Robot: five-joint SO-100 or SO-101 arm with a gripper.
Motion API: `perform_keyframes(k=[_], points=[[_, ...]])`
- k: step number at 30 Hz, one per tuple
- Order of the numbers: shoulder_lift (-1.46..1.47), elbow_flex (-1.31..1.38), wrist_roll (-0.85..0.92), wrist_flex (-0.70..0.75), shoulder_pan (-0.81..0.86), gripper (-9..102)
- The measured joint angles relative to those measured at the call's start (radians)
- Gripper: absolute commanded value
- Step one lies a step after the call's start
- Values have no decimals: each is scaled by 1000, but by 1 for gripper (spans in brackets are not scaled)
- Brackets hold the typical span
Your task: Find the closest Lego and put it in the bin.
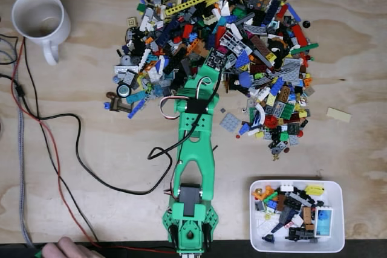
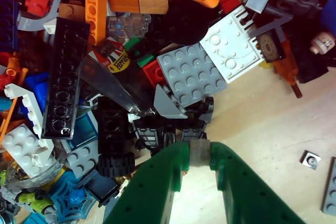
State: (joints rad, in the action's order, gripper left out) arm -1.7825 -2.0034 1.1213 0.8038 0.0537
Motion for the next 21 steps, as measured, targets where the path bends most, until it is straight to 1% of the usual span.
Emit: perform_keyframes(k=[2, 6, 14, 16, 19, 21], points=[[23, 18, 3, 0, 8, 0], [44, 34, 12, 0, 81, 0], [44, 34, 23, 0, 92, 1], [44, 34, 23, 0, 95, 10], [74, 54, 35, 0, 109, 16], [129, 94, 63, 0, 129, 18]])
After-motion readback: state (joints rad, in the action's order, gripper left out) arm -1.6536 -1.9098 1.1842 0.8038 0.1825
